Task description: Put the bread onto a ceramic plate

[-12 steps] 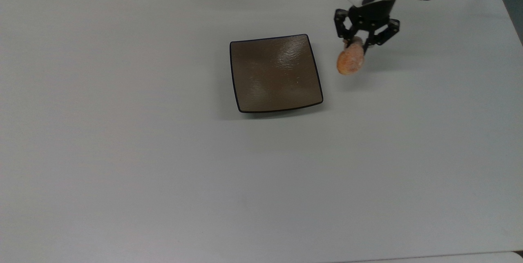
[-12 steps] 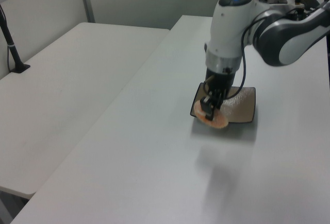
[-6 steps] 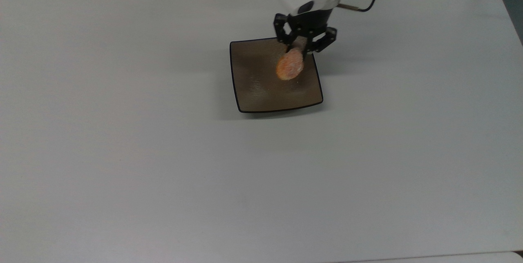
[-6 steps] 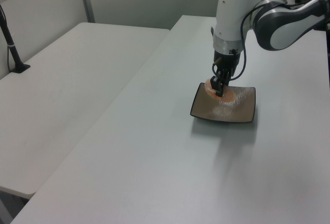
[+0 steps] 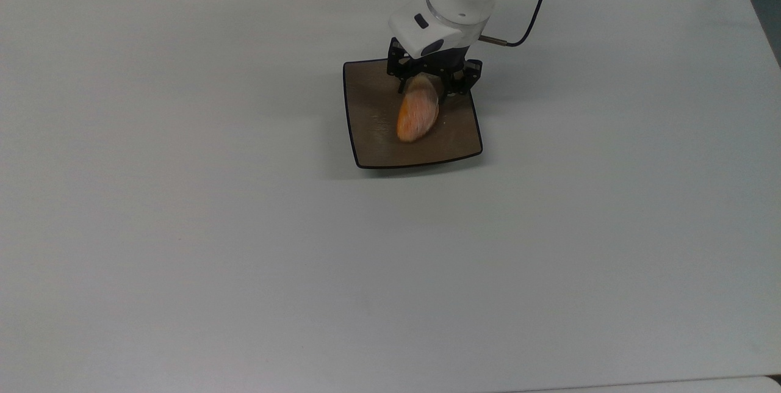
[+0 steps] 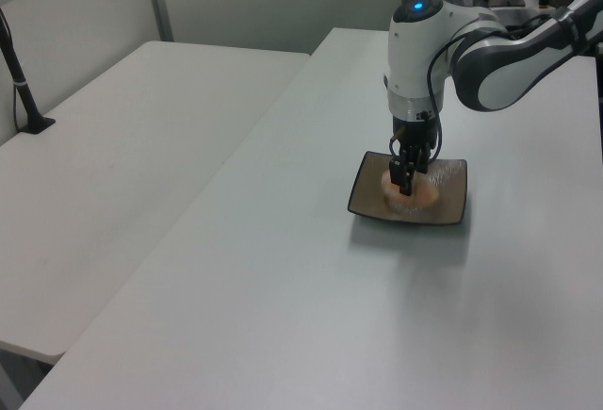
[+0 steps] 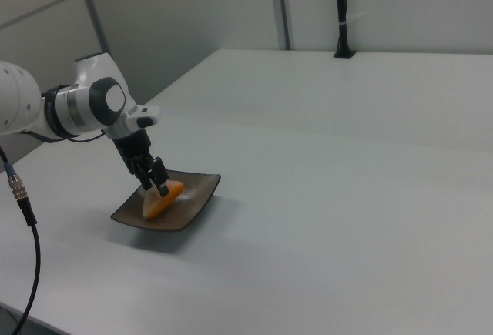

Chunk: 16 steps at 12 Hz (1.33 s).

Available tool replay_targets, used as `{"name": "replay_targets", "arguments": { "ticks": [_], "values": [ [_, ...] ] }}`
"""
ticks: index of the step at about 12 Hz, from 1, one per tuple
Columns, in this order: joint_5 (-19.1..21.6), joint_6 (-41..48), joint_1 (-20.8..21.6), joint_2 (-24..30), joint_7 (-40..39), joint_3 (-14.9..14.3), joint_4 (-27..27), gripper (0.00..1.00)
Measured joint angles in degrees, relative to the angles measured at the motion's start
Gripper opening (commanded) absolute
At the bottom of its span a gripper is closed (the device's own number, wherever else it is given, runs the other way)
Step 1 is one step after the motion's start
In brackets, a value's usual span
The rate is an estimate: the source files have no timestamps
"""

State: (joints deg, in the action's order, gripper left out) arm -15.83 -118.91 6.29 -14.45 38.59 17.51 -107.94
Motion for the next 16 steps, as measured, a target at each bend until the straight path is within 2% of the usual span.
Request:
{"name": "replay_targets", "arguments": {
  "ticks": [7, 9, 11, 14, 16],
  "values": [
    [0.0, 0.0, -0.4, 0.54, -0.03, -0.07, 1.02, 1.0],
    [-0.01, 2.43, -1.25, 2.06, -4.41, -0.51, 1.98, 1.0],
    [0.97, 9.7, -1.58, 4.15, -11.76, -2.16, 4.09, 1.0],
    [6.72, 13.46, -1.59, 9.08, -22.49, -7.26, 5.29, 1.0],
    [8.75, 16.49, -1.59, 11.73, -27.19, -10.28, 5.41, 1.0]
  ]
}}
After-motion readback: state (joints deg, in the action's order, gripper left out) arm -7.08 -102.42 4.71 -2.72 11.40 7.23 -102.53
